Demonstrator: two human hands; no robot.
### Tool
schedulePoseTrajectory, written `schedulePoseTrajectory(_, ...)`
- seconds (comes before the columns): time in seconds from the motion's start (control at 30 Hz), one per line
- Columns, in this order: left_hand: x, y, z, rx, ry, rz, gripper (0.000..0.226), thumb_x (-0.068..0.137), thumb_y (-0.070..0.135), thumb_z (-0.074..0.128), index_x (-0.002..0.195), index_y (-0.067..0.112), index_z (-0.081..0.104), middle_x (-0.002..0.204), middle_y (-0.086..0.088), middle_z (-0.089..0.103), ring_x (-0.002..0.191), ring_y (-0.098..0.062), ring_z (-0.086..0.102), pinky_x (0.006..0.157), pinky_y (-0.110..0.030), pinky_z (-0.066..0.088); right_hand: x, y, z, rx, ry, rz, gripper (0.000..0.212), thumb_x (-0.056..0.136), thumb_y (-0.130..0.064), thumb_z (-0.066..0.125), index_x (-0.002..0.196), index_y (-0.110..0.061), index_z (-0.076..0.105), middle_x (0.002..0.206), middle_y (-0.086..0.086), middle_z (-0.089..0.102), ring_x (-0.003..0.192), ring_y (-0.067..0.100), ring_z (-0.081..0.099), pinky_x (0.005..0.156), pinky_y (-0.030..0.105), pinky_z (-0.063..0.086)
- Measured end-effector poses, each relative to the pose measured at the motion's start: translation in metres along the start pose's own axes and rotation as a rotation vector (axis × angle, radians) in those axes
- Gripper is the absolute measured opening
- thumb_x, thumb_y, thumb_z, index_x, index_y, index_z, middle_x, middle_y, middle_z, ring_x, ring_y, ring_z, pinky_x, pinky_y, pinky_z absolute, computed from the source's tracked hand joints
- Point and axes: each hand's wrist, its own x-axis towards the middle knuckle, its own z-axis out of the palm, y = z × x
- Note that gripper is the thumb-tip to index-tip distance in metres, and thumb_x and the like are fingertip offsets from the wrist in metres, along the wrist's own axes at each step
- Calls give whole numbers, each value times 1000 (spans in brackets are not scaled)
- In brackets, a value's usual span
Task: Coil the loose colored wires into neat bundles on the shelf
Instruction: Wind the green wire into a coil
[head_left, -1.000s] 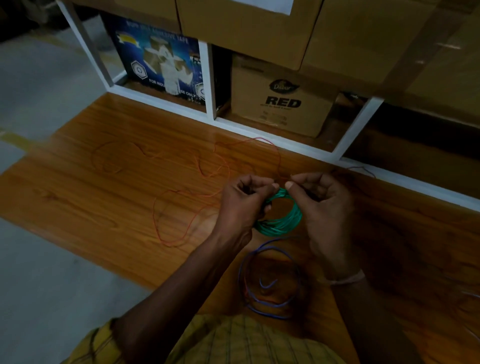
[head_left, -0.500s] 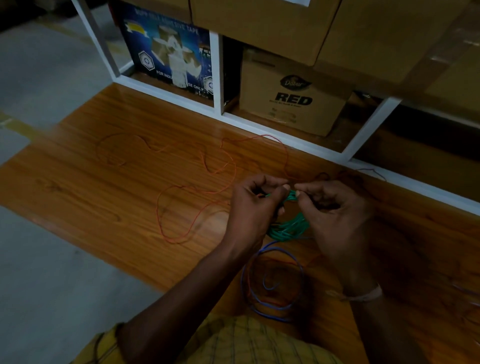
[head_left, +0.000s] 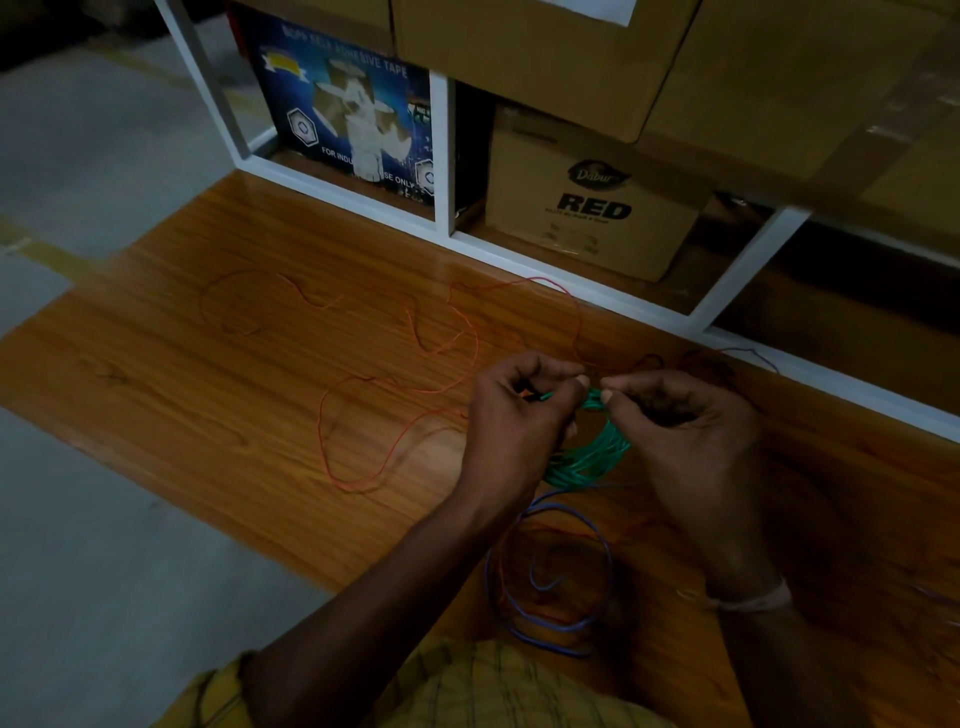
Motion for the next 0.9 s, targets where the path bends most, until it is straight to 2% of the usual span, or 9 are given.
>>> schedulePoseTrajectory(0.13,1,-1,1,11,11,8,2,94,6,75,94,7,77,72,3,68,57,-11,62,54,-25,50,0,1,-2,-9,-6,32,13,87,-7,77,95,-16,80,87,-7,78,83,7,74,73,25,60)
schedulePoseTrajectory(0.6,2,-2,3,18,-10,27,3,94,8,76,93,11,77,72,-14,66,57,-15,62,57,-27,49,0,3,-3,71,31,78,12,88,-4,76,96,-12,80,90,-2,79,88,13,76,79,31,63)
schedulePoseTrajectory(0.77,1,-2,5,9,-21,30,2,94,5,75,96,4,75,70,-1,66,55,-13,61,54,-25,49,-1,4,-3,88,37,119,11,88,-5,77,94,-13,80,90,-2,80,88,14,76,81,36,62)
schedulePoseTrajectory(0.9,1,-3,5,14,-26,29,2,95,5,75,97,5,76,70,1,66,56,-12,61,54,-24,49,-1,5,-4,83,40,120,11,88,-7,77,95,-14,80,90,-3,80,88,13,76,79,35,62)
